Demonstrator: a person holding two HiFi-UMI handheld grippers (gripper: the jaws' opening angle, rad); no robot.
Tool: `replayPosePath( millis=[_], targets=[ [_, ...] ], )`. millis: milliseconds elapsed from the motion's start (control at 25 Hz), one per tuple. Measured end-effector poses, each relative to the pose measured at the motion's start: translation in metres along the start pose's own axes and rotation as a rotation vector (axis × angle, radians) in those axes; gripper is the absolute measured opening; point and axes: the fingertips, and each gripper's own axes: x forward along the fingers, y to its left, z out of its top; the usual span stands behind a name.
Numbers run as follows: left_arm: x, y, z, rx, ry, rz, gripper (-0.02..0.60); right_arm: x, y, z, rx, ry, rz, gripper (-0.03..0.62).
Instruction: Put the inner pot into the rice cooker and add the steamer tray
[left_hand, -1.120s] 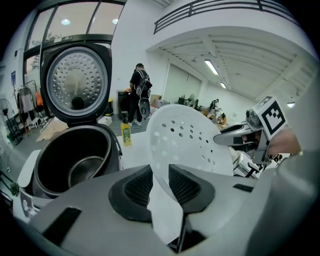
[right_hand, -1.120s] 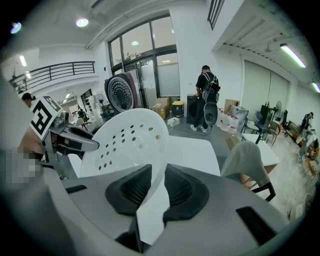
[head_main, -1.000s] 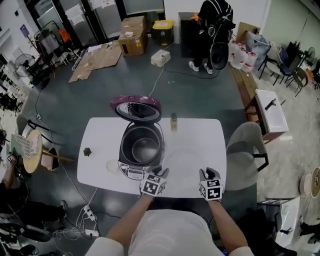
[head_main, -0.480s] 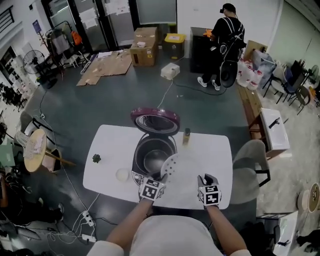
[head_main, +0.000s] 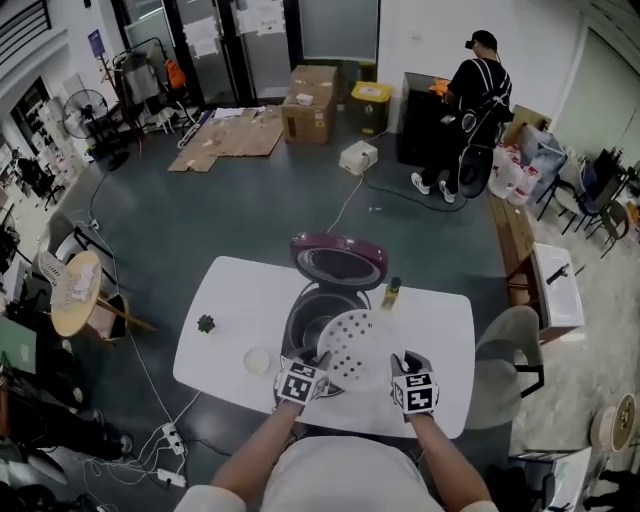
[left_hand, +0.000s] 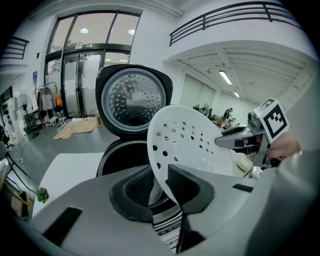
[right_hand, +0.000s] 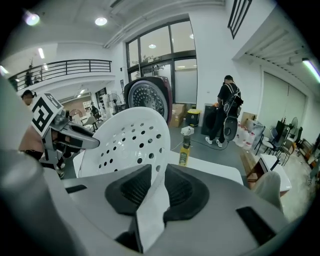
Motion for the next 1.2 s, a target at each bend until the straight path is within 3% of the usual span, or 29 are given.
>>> replayPosePath(
  millis=[440,760,1200],
  targets=[
    [0.001,0.055,0.009,0.036,0.032,0.060,0.117,0.049,0.025,0.034,-0.061,0.030,0.044,0.100],
    [0.009,0.093,-0.006,0.064,0.086,0.155,0.127,0.082,0.045,0.042,-0.098,0.036,0.049,0.101],
    [0.032,0.126,-0.024,0.190,0.161,0.212,0.149,0.124,0.056,0.026,-0.141,0.102,0.011,0.115]
  ],
)
